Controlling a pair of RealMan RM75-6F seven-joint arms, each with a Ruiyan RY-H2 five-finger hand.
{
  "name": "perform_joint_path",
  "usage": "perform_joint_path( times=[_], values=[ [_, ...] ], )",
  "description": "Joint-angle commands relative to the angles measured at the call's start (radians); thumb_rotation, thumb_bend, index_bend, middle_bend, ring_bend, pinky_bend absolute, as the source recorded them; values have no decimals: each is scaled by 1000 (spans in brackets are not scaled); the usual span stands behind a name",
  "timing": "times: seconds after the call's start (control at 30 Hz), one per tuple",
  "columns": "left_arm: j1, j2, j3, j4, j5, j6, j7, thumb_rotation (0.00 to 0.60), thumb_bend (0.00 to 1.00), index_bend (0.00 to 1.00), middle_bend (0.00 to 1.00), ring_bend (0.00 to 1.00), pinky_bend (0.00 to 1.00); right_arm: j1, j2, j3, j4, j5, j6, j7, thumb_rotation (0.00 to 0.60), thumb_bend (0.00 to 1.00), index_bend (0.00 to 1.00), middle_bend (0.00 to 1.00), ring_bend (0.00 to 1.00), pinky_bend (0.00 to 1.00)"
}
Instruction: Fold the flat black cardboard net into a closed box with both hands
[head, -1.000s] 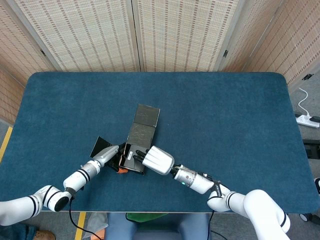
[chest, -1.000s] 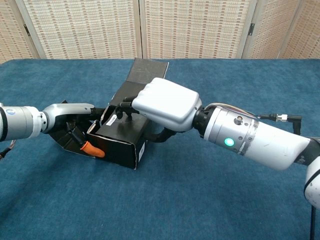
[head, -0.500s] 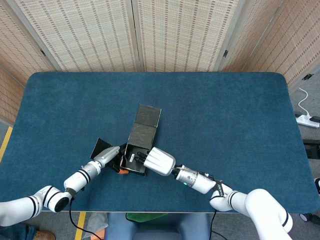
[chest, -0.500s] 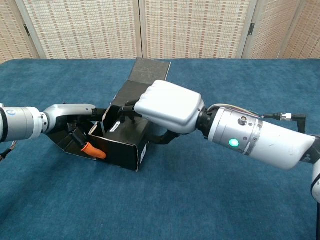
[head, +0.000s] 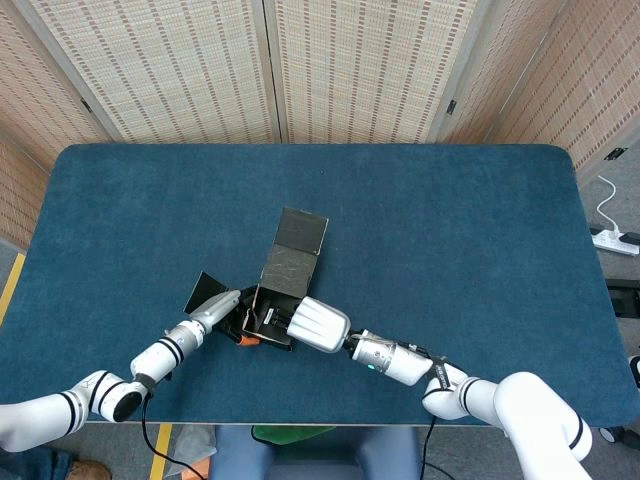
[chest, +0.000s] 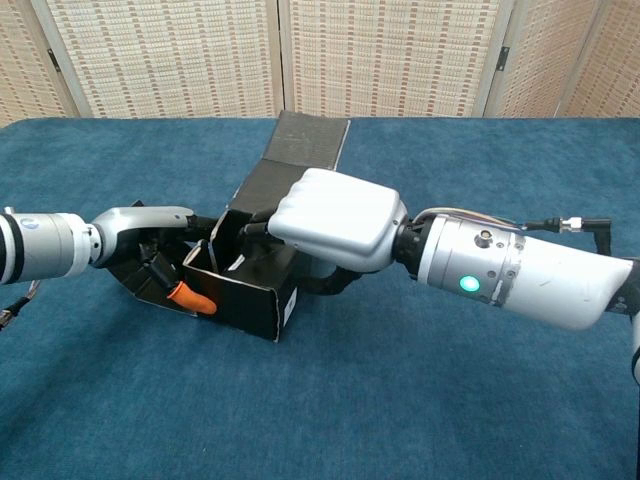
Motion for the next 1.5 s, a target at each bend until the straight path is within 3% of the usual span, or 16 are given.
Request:
perform_joint_path(
  times=[0.03, 0.2, 0.53, 1.17, 1.5],
  values=[
    [0, -4, 0, 1, -1, -4, 2, 600, 204, 216, 265, 547, 633, 1, 8, -2, -13, 1, -8, -6, 600, 303, 321, 327, 753, 1000],
    [-1, -10, -6, 7, -8, -14, 4, 600, 204, 218, 267, 547, 634, 2, 21, -7, -31, 3, -27, -18, 600, 302, 331, 327, 753, 1000],
    [2, -16, -14, 7, -10, -23, 1, 600, 204, 226, 272, 547, 636, 25, 50, -1, -81, 23, -103, -37, 600, 294, 514, 404, 753, 1000],
    [13, -14, -24, -2, 0, -19, -8, 600, 205, 242, 283, 547, 647, 77, 105, 10, -152, 47, -214, -49, 600, 303, 976, 986, 802, 1000],
    [26, -14, -26, -3, -4, 2, 1, 600, 205, 253, 293, 547, 648, 74, 115, 7, -138, 32, -176, -29, 600, 349, 1000, 1000, 828, 1000]
  ],
)
